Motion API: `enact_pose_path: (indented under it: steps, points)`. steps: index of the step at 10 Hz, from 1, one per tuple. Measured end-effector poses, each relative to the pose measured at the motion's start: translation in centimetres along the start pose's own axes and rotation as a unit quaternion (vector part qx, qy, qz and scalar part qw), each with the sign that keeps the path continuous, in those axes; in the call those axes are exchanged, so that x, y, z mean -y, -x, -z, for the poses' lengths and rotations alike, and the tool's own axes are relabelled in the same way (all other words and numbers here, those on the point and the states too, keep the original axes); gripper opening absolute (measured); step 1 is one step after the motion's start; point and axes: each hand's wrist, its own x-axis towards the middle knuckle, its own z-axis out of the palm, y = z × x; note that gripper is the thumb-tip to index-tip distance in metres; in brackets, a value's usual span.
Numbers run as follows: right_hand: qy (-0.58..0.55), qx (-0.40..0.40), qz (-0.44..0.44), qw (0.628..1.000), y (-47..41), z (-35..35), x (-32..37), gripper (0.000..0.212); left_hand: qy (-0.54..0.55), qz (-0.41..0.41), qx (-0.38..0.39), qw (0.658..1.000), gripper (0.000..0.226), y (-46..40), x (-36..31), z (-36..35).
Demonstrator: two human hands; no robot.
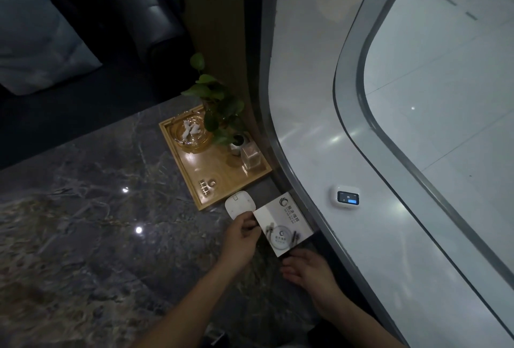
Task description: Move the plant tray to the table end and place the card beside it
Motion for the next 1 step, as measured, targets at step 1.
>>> enact_pose_path:
  steps: [1]
  points:
    - [0.043,0.021,0.001,0.999,1.06,-0.73,0.03,0.009,0.011,-0.003,-0.029,1.0,0.023,0.54,0.56,0.8]
